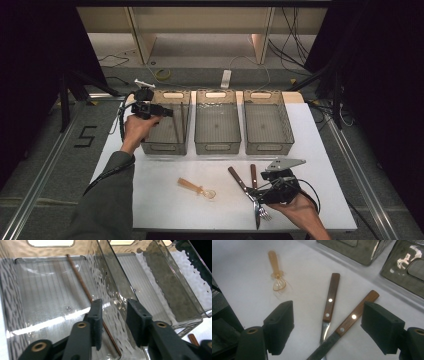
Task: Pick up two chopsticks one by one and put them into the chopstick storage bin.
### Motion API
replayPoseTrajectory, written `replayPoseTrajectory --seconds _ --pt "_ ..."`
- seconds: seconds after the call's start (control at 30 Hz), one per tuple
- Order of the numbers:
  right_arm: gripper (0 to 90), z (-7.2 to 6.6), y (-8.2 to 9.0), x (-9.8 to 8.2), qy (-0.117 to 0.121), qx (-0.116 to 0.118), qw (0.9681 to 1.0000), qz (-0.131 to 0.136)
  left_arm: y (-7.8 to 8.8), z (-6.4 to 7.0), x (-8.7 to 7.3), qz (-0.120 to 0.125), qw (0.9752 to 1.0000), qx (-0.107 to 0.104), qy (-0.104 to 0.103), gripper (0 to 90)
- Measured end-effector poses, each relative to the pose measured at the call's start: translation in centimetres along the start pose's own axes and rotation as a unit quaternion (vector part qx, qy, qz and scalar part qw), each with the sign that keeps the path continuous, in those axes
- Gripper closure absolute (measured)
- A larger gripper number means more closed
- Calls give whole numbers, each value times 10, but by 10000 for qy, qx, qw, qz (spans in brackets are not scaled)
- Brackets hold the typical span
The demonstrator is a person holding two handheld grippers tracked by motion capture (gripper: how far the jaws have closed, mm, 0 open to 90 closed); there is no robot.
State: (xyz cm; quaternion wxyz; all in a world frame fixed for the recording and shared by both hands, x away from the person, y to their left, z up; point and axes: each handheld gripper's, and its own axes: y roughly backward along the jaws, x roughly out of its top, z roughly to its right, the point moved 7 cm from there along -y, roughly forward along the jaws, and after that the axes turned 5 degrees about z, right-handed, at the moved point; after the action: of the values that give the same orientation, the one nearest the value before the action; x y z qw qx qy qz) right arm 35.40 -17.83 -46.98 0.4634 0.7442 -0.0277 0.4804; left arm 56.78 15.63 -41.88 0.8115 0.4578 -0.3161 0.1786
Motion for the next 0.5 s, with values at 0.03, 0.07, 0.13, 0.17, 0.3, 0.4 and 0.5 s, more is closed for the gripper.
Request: replayPoseTrajectory --seconds 0.03,0.07,0.13,0.17,0.3,0.4,0.5 --pt "266 0 0 0 0 2 10000 -1 2 1 0 47 10000 -22 7 605" --pt "266 0 0 0 5 4 10000 5 3 3 0 83 9999 -59 0 586" --pt "265 0 0 0 11 -4 10000 14 7 8 0 116 9998 -148 -51 530" --pt "265 0 0 0 17 -7 10000 20 9 11 -1 154 9996 -235 -70 507" --pt "265 0 0 1 41 -9 10000 58 22 25 -4 307 9977 -579 -188 394" --pt "265 1 1 1 26 -29 9999 96 34 34 -8 467 9959 -708 -328 347" --pt "264 2 1 1 38 -8 9999 143 47 42 -14 679 9921 -918 -516 316"
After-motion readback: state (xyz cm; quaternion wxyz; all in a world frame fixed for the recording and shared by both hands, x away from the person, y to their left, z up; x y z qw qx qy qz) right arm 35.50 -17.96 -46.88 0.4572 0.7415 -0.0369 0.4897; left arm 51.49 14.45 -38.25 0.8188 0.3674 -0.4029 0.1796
